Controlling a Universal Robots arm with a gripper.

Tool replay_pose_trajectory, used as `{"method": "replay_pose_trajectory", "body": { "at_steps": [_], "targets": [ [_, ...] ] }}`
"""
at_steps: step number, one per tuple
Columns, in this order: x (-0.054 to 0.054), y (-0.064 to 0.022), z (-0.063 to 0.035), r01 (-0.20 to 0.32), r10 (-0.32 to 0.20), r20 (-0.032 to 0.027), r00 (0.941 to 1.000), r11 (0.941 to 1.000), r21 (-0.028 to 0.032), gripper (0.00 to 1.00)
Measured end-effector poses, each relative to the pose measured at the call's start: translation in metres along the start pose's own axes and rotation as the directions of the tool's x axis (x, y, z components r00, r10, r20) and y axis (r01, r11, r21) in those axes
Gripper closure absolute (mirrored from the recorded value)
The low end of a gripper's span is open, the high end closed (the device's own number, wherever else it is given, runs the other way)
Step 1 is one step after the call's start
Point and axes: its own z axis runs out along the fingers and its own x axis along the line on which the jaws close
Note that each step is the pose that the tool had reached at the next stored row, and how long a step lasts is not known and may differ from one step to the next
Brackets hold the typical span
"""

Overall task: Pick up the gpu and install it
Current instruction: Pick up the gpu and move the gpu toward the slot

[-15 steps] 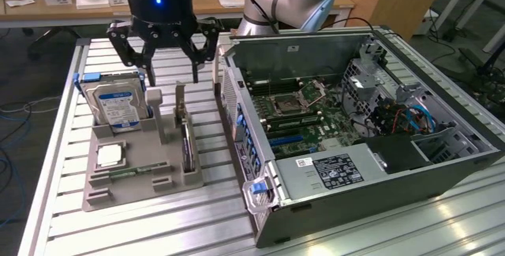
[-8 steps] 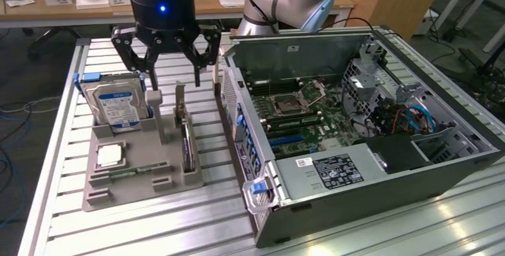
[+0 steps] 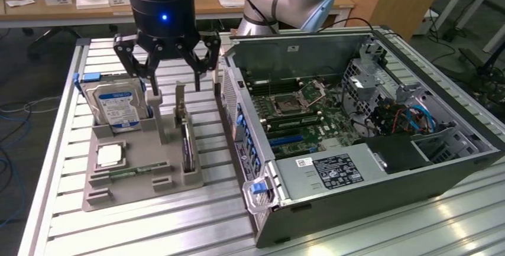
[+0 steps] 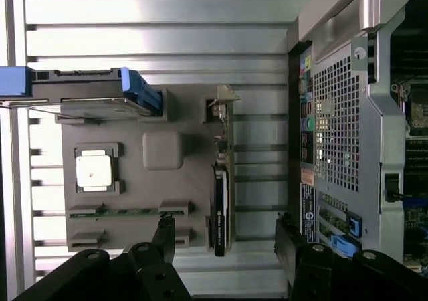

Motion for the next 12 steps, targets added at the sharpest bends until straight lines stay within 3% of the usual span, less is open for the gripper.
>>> {"method": "replay_pose_trajectory", "body": {
  "at_steps": [12],
  "targets": [
    [0.0,-0.0009,0.0165,0.0,0.0,0.0,1.0,1.0,0.0,0.29]
  ]
}}
